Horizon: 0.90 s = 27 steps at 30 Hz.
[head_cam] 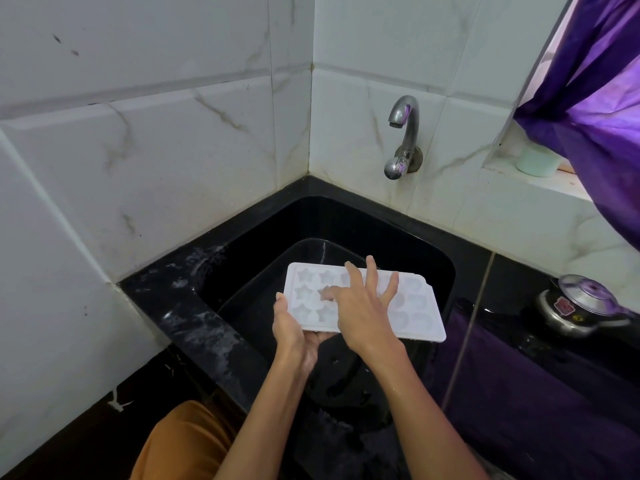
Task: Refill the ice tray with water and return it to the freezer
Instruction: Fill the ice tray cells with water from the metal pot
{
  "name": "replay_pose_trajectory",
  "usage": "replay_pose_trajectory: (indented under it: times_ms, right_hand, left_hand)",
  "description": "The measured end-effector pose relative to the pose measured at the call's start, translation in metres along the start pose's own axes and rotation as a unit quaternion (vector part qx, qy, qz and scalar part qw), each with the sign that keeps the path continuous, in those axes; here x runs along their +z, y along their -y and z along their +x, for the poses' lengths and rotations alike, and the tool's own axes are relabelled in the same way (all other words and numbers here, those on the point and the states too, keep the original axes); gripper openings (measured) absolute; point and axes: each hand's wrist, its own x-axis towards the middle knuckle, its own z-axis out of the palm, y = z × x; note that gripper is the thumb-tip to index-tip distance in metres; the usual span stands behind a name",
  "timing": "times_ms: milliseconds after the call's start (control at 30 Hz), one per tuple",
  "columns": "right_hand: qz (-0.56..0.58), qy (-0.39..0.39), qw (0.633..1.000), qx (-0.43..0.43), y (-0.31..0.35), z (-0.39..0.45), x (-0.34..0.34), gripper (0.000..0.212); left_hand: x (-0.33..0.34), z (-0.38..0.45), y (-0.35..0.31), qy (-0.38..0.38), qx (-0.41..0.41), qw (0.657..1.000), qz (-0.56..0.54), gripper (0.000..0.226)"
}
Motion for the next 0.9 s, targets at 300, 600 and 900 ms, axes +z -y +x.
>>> replay_pose_trajectory:
  times_ms: [300, 600, 900]
  right_hand:
    - [-0.02, 0.002, 1.0, -0.003, 0.003, 0.0, -0.006, 0.046]
    - [-0.026, 0.013, 1.0, -0.002, 0.004, -0.001, -0.005, 0.041]
    - [0.013, -0.019, 1.0, -0.022, 0.014, 0.004, -0.005, 0.046]
  left_hand:
    - [-0.001, -0.001, 0.003, 0.006, 0.006, 1.0, 0.009, 0.055]
    - [0.001, -0.002, 0.004, 0.008, 0.008, 1.0, 0.017, 0.056]
    - [0.001, -0.005, 0.002, 0.006, -0.002, 1.0, 0.0, 0.057]
